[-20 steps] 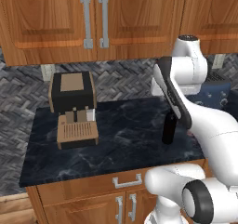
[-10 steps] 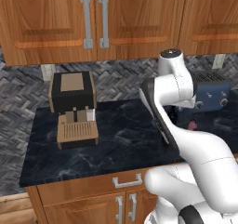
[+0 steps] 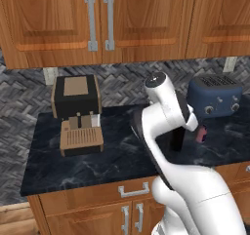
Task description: There is a wine glass and glass cup on the dining counter. Place the wine bottle next to the wine glass and the juice bottle next to the glass cup.
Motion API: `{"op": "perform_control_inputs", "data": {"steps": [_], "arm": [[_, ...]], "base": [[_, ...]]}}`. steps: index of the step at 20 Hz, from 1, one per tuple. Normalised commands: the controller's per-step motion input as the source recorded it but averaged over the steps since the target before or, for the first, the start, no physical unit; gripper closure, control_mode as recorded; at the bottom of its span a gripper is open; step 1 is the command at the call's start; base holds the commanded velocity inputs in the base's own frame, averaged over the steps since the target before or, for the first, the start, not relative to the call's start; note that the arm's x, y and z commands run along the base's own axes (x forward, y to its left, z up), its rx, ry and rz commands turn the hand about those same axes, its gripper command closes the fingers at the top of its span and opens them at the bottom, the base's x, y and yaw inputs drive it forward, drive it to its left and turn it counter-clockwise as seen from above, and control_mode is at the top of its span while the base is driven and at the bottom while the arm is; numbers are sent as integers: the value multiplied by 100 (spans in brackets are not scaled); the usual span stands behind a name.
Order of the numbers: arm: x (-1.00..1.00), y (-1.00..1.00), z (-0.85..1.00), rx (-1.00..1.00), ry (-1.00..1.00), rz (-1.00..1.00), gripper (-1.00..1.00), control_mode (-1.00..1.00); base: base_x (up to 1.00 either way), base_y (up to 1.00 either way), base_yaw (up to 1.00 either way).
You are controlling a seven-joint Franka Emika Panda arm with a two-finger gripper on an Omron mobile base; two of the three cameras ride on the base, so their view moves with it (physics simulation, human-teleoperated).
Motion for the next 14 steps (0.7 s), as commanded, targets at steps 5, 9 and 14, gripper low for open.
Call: {"op": "perform_control_inputs", "data": {"steps": [5, 9, 14], "arm": [[-17, -3, -15, -14, -26, -28, -100, -100], [-16, -8, -11, -12, -23, -10, -100, -100], [-9, -12, -8, -13, -19, -1, -100, -100]], "base": [[0, 0, 0], [0, 0, 0], [0, 0, 0]]}}
